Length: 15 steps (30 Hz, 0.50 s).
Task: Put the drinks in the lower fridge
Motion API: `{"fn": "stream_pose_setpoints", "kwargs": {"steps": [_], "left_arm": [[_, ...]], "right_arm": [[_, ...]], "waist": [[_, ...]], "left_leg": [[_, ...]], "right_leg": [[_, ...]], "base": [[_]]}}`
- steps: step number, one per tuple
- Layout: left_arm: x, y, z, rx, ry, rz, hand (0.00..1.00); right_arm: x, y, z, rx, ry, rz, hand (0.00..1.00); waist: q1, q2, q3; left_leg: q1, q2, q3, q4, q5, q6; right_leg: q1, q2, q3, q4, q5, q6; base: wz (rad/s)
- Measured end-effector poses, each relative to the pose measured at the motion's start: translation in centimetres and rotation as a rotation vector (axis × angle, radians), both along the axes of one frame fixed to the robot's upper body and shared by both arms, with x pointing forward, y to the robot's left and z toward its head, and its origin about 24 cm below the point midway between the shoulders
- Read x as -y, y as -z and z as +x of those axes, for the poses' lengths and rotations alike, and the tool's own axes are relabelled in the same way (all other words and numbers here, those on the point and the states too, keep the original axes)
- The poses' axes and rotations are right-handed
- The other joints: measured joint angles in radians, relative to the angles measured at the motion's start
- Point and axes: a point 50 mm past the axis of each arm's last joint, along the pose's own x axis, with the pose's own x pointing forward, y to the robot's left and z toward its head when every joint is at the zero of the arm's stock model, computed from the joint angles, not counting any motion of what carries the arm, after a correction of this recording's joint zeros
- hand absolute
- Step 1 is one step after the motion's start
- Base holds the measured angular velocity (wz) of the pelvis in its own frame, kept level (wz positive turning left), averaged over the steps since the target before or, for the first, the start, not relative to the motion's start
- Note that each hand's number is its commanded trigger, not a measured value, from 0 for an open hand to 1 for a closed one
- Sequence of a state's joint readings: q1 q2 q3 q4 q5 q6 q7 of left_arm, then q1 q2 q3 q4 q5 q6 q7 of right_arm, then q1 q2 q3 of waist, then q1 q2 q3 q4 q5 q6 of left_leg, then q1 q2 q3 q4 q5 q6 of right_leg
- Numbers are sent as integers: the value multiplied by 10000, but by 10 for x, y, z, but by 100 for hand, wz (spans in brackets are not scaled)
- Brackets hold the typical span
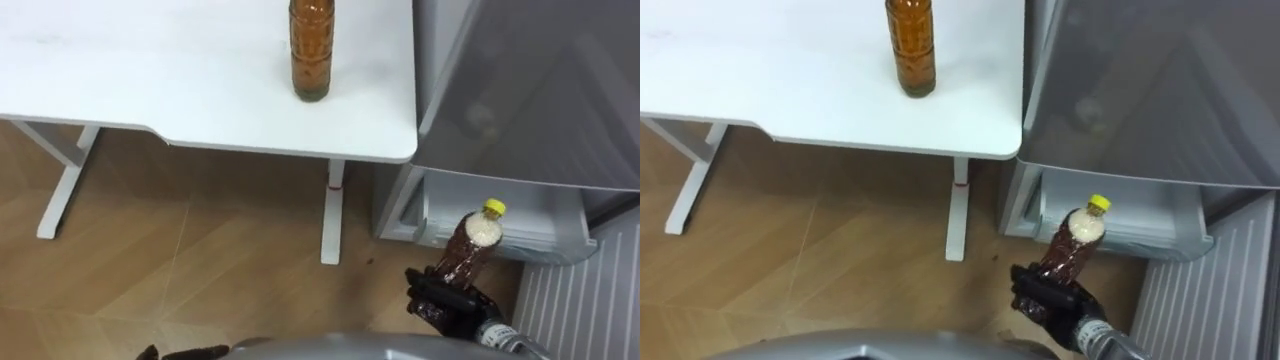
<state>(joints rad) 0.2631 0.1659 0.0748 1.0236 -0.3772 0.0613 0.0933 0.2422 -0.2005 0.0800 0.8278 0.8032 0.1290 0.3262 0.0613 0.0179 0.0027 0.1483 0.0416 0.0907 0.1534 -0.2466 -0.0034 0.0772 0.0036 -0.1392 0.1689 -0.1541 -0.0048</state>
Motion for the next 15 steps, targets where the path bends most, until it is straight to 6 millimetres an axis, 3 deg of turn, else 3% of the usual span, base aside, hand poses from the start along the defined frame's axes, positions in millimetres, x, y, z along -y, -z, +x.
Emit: {"fn": "stream_pose_setpoints", "kwargs": {"steps": [6, 15], "left_arm": [[0, 0, -1, 2, 206, -65, 0], [1, 0, -4, -234, 850, 63, 0]], "right_arm": [[5, 2, -5, -181, 1797, 456, 100], [8, 2, -1, -135, 4312, 1342, 100]], "waist": [[7, 10, -21], [-23, -96, 13]], "left_leg": [[14, -1, 71, 70, 3, 0], [14, -15, 160, 84, 2, 1]], "right_leg": [[-50, -5, 49, 6, -2, 3], [-115, 12, 230, 7, -22, 28]], "base": [[-4], [-3]]}}
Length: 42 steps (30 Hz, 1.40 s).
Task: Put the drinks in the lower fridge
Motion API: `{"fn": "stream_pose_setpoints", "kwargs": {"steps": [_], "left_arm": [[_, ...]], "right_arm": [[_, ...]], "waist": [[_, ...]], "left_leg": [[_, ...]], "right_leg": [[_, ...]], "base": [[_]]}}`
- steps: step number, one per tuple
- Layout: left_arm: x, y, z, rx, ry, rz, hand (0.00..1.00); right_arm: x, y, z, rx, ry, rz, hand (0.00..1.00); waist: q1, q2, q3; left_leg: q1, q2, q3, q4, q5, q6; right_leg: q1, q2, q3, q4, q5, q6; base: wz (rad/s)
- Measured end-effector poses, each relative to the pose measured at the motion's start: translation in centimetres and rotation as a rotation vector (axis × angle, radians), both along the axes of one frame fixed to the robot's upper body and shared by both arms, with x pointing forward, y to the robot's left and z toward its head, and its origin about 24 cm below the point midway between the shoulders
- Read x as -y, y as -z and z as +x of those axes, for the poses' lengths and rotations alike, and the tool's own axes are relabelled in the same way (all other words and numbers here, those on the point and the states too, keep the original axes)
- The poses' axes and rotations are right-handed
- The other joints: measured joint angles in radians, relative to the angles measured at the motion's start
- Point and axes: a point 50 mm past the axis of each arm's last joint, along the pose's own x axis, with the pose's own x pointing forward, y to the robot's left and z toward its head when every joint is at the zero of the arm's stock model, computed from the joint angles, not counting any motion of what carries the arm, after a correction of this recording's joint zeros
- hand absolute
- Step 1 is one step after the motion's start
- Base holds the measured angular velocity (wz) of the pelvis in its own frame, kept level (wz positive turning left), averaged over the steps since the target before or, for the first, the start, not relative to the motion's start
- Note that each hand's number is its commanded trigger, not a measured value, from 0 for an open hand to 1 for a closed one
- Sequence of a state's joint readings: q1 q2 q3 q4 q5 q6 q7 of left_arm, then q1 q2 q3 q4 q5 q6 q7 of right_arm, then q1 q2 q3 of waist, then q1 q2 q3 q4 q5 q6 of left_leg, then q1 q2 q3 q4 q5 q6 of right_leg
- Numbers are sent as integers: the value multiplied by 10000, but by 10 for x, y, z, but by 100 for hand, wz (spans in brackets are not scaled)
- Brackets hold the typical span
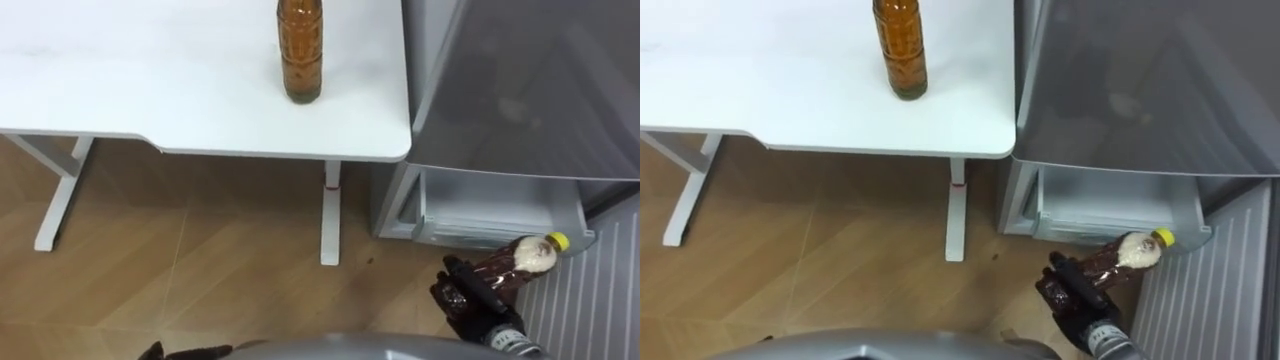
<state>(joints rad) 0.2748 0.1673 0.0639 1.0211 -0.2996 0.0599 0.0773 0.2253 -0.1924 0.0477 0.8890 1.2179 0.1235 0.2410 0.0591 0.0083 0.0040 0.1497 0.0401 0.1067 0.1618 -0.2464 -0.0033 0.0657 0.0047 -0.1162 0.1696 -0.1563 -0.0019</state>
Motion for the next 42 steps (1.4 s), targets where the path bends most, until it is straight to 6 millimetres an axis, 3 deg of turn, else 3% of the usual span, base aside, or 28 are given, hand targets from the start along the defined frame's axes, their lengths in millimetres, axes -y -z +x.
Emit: {"fn": "stream_pose_setpoints", "kwargs": {"steps": [10, 14, 18, 24, 33, 42], "left_arm": [[4, 1, 4, -358, 1995, 123, 0], [5, 2, 2, -459, 2016, 114, 0], [6, 2, 1, -498, 2075, 74, 0], [7, 2, -4, -807, 2520, 149, 0], [7, 3, -15, -1381, 2727, 128, 0], [7, 3, -21, -1903, 3625, 187, 0]], "right_arm": [[0, -4, 21, 741, 1164, 291, 100], [-3, -5, 29, 775, 1690, 554, 100], [-3, -8, 42, 899, 1981, 598, 100], [-3, -14, 54, 1310, 2472, 815, 100], [-3, -16, 59, 1494, 2736, 1021, 100], [10, -23, 71, 2014, 3440, 987, 100]], "waist": [[-22, 58, 9], [-32, 76, 22], [-16, 166, 88], [-19, 222, 69], [-30, 97, 58], [-83, -48, 21]], "left_leg": [[28, 2, -16, 28, 1, -1], [69, 1, -29, 42, 1, -1], [108, -2, -27, 39, 1, -1], [98, -1, -41, 42, 1, -1], [122, -6, -55, 84, 1, -1], [115, -30, -230, 192, 1, -2]], "right_leg": [[77, -12, -87, -18, 3, -4], [191, -17, -119, -52, 2, -3], [212, -18, -101, -42, 0, 0], [224, -24, -149, -33, -7, 1], [300, -63, -248, -15, -52, -2], [374, -92, -422, -26, -99, 1]], "base": [[0], [2], [0], [0], [2], [7]]}}
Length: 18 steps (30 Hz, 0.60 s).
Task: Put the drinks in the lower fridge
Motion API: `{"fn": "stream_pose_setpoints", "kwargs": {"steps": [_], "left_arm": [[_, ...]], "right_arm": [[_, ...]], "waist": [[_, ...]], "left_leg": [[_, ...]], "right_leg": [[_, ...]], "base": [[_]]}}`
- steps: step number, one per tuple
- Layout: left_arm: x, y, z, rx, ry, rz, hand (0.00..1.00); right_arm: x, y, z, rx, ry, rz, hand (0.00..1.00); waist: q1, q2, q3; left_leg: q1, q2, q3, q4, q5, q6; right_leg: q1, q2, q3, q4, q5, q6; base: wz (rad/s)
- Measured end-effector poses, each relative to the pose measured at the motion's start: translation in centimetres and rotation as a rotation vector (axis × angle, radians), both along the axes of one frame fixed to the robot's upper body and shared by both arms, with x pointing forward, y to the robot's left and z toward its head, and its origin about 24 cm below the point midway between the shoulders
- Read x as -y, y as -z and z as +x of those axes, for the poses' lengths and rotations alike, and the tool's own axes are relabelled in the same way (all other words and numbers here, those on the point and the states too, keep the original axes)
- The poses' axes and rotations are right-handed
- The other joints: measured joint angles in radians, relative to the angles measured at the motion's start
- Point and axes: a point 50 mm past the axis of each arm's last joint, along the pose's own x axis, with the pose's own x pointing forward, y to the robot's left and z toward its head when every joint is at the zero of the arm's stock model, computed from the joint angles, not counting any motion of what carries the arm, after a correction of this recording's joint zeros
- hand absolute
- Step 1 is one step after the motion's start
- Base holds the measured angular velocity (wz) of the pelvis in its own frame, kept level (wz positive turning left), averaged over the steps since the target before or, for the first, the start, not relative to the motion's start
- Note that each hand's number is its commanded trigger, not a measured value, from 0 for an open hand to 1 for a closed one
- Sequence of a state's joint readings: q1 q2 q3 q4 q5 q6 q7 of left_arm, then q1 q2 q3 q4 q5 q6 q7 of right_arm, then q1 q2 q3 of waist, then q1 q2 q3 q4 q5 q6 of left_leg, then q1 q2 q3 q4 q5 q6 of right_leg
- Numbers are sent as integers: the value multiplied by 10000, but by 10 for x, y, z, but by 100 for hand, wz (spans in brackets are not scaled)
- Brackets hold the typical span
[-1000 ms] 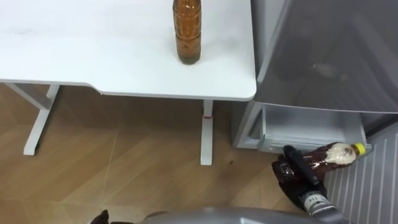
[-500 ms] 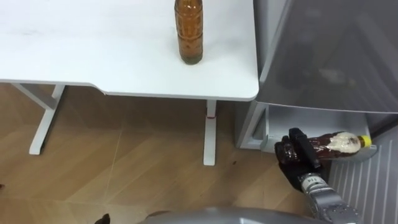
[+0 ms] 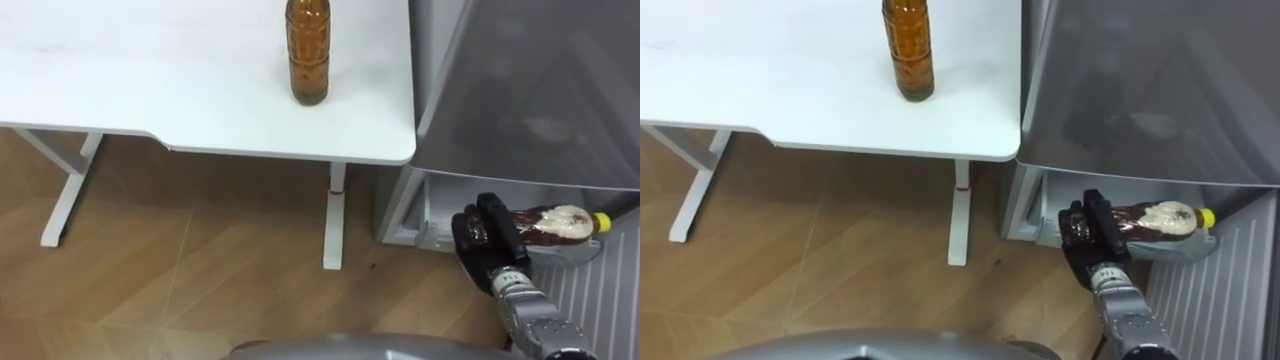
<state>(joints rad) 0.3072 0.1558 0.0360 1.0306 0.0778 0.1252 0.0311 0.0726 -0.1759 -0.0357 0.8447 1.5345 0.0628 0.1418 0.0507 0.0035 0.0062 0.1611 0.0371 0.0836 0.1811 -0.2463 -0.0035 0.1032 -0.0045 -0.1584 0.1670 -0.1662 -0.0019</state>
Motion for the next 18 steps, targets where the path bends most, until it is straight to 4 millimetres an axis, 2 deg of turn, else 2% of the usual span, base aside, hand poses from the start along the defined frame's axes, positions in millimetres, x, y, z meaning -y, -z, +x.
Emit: {"fn": "stream_pose_setpoints", "kwargs": {"steps": [5, 9, 11, 14, 16, 18], "left_arm": [[0, -2, -1, -8, 319, -46, 0], [-2, -2, 2, -113, 533, -207, 0], [-5, -3, 9, 44, 640, -145, 0], [-8, -4, 28, 424, 871, -172, 0], [-10, -5, 42, 720, 1026, -87, 0], [-11, -6, 51, 907, 1101, -71, 0]], "right_arm": [[6, -2, 2, 29, 303, -67, 100], [10, -5, 10, 169, 582, -36, 100], [14, -8, 18, 207, 660, -112, 100], [19, -20, 41, 662, 534, -299, 100], [22, -28, 60, 933, 406, -445, 100], [23, -31, 65, 1093, 343, -470, 100]], "waist": [[-30, 16, -10], [-227, -16, -8], [-229, -28, 0], [-235, 9, -2], [-245, 2, 65], [-222, -35, 92]], "left_leg": [[-24, -14, -53, 41, 1, -1], [-350, -59, -243, 251, 1, -1], [-608, -97, -308, 339, 3, 2], [-1261, -163, -307, 792, 2, 2], [-1745, -171, -342, 993, 4, 5], [-2182, -183, -355, 1227, 9, 13]], "right_leg": [[23, -32, -94, 16, -14, -3], [-166, -112, -293, 92, -21, -6], [-432, -190, -344, 401, -126, -15], [-1172, -334, -353, 985, -239, -30], [-1712, -389, -401, 1329, -245, -66], [-2122, -442, -428, 1572, -266, -104]], "base": [[5], [12], [9], [0], [4], [4]]}}
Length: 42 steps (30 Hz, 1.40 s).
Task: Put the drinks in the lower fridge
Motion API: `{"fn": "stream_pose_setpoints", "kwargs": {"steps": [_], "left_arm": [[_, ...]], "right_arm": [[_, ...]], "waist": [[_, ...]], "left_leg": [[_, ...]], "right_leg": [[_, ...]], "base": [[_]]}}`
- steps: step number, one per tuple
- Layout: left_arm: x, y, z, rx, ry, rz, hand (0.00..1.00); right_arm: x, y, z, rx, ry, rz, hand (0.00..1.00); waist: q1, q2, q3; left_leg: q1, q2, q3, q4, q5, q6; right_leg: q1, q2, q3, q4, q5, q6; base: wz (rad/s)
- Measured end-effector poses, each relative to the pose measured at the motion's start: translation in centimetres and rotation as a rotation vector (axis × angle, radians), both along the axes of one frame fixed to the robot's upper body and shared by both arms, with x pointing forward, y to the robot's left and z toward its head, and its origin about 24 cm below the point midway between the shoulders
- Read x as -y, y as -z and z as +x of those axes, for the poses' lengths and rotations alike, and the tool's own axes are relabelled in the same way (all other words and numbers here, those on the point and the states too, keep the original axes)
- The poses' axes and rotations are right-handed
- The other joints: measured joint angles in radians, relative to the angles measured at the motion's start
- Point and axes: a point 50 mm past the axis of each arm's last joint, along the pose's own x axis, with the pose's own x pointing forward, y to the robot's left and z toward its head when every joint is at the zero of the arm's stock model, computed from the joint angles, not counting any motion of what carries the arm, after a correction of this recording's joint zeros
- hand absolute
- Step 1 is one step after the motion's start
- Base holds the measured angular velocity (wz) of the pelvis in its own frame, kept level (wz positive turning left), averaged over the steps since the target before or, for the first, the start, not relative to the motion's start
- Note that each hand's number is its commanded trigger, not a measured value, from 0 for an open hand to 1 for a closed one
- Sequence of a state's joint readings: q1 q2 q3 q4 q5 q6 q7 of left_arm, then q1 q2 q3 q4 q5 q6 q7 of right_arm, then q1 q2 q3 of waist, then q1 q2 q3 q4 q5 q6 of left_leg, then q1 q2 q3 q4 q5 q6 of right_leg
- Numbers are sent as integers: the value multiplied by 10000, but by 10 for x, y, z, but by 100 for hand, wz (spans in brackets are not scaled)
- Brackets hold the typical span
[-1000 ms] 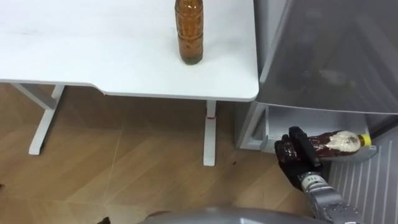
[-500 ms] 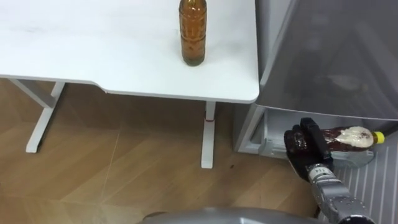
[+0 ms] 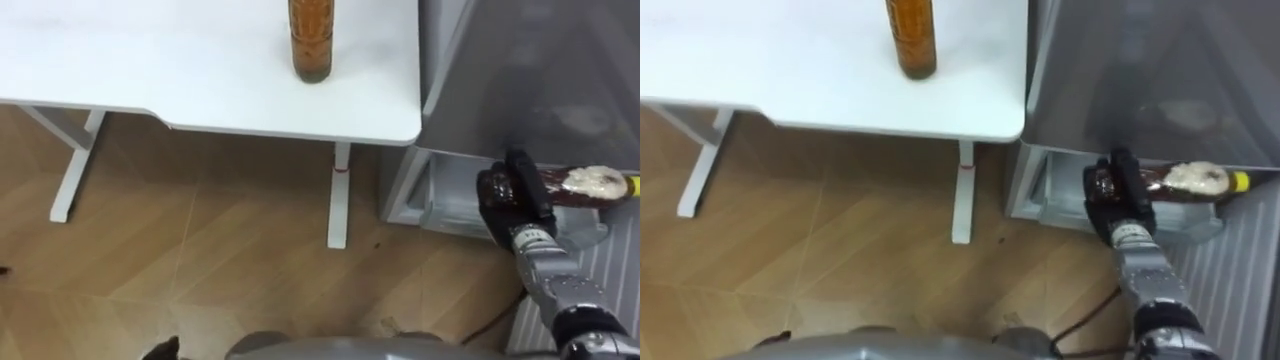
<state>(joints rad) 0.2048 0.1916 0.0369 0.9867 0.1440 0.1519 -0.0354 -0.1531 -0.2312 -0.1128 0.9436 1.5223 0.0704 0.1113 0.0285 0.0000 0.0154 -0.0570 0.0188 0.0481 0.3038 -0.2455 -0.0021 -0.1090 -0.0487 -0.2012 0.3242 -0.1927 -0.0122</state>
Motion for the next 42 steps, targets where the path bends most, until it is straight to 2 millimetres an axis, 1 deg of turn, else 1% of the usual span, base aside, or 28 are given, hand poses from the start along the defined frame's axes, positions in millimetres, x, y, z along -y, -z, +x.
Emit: {"fn": "stream_pose_setpoints", "kwargs": {"steps": [2, 3, 4, 6, 7, 10, 11, 13, 15, 17, 21, 23, 25, 26, 30, 32, 33, 34, 37, 39, 41, 42], "left_arm": [[0, -1, 8, 144, 57, -60, 0], [1, -1, 11, 169, 99, -153, 0], [2, -1, 19, 294, 160, -235, 0], [3, -2, 29, 490, 217, -339, 0], [4, -2, 35, 589, 422, -332, 0], [11, -3, 51, 813, 1028, -431, 0], [11, -3, 52, 785, 1109, -442, 0], [13, -4, 61, 916, 1479, -453, 0], [15, -5, 66, 1005, 1746, -459, 0], [15, -7, 76, 1162, 1856, -474, 0], [16, -11, 87, 1396, 2087, -466, 0], [16, -11, 89, 1465, 2185, -451, 0], [16, -11, 89, 1475, 2183, -433, 0], [15, -11, 89, 1469, 2177, -429, 0], [14, -11, 89, 1482, 1977, -492, 0], [13, -11, 88, 1448, 1844, -538, 0], [11, -12, 88, 1464, 1863, -487, 0], [11, -12, 89, 1495, 1875, -456, 0], [10, -12, 89, 1448, 1907, -434, 0], [10, -12, 88, 1411, 1985, -397, 0], [9, -12, 89, 1431, 1992, -341, 0], [9, -13, 89, 1462, 1984, -227, 0]], "right_arm": [[1, -3, 7, 73, 91, 32, 100], [3, -6, 14, 136, 161, 31, 100], [4, -9, 20, 194, 172, -3, 100], [7, -12, 27, 99, 168, -87, 100], [9, -12, 30, -87, 225, -115, 100], [12, -15, 37, -276, 308, -138, 100], [11, -16, 38, -275, 296, -131, 100], [10, -17, 41, -281, 299, -99, 100], [10, -20, 46, -160, 262, -105, 100], [9, -24, 50, -77, 149, -210, 100], [11, -27, 54, -138, -56, -465, 100], [15, -29, 54, -320, -260, -795, 100], [20, -33, 57, -510, -444, -1137, 100], [21, -34, 58, -530, -454, -1191, 100], [25, -51, 74, -174, -514, -1517, 100], [25, -60, 83, 60, -508, -1565, 100], [25, -67, 90, 263, -493, -1585, 100], [27, -72, 93, 216, -484, -1710, 100], [30, -79, 99, 191, -361, -1808, 100], [31, -80, 99, 134, -321, -1826, 100], [31, -81, 100, 68, -292, -1861, 100], [31, -83, 101, 49, -276, -1888, 100]], "waist": [[-43, 3, 7], [-39, 12, 33], [-41, 44, 50], [-9, 75, 74], [35, 76, 83], [100, 129, 126], [117, 140, 134], [136, 160, 166], [127, 165, 176], [137, 109, 232], [231, 90, 249], [306, 91, 251], [392, 47, 291], [413, 42, 296], [564, -20, 339], [569, -38, 352], [574, -93, 386], [549, -107, 395], [561, -111, 398], [567, -114, 399], [577, -137, 413], [561, -176, 425]], "left_leg": [[-399, -33, -3, 206, 6, 12], [-748, -74, -3, 360, 24, 42], [-1102, -103, -3, 490, 52, 78], [-1505, -155, -16, 615, 115, 110], [-1707, -205, -13, 638, 183, 131], [-2182, -278, -12, 653, 347, 165], [-2253, -280, -12, 654, 366, 164], [-2492, -300, -15, 659, 424, 180], [-2800, -308, -12, 757, 431, 190], [-3076, -334, 34, 793, 453, 209], [-3612, -353, 63, 913, 455, 212], [-3801, -332, 59, 934, 456, 214], [-3938, -347, 72, 945, 456, 216], [-3967, -348, 80, 947, 456, 216], [-4265, -344, 275, 1056, 456, 217], [-4331, -370, 327, 1104, 456, 218], [-4407, -442, 340, 1125, 457, 220], [-4539, -465, 329, 1190, 463, 230], [-4807, -496, 326, 1403, 462, 231], [-4836, -499, 326, 1432, 462, 232], [-4884, -501, 335, 1462, 471, 247], [-4931, -506, 356, 1476, 484, 268]], "right_leg": [[-432, -66, 12, 232, -33, -36], [-826, -133, 38, 430, -64, -56], [-1196, -190, 33, 609, -63, -64], [-1616, -269, 17, 817, -47, -88], [-1871, -361, 27, 961, -46, -89], [-2397, -467, 56, 1075, 12, -112], [-2462, -506, 52, 1072, 34, -122], [-2698, -544, 21, 1092, 71, -127], [-2993, -556, -7, 1139, 106, -133], [-3334, -568, 39, 1313, 120, -135], [-3877, -587, 66, 1442, 121, -136], [-4074, -663, 53, 1524, 120, -138], [-4336, -727, 121, 1758, 109, -144], [-4368, -728, 130, 1763, 109, -145], [-4692, -708, 250, 1830, 112, -152], [-4805, -722, 339, 1914, 106, -153], [-4943, -744, 349, 2030, 72, -165], [-5079, -787, 341, 2127, 62, -172], [-5343, -890, 340, 2336, 9, -169], [-5370, -903, 342, 2334, 9, -169], [-5412, -942, 344, 2385, -23, -181], [-5502, -1009, 346, 2511, -70, -188]], "base": [[0], [0], [3], [6], [8], [5], [0], [0], [0], [0], [0], [0], [-5], [-6], [-7], [-7], [0], [4], [7], [0], [6], [8]]}}
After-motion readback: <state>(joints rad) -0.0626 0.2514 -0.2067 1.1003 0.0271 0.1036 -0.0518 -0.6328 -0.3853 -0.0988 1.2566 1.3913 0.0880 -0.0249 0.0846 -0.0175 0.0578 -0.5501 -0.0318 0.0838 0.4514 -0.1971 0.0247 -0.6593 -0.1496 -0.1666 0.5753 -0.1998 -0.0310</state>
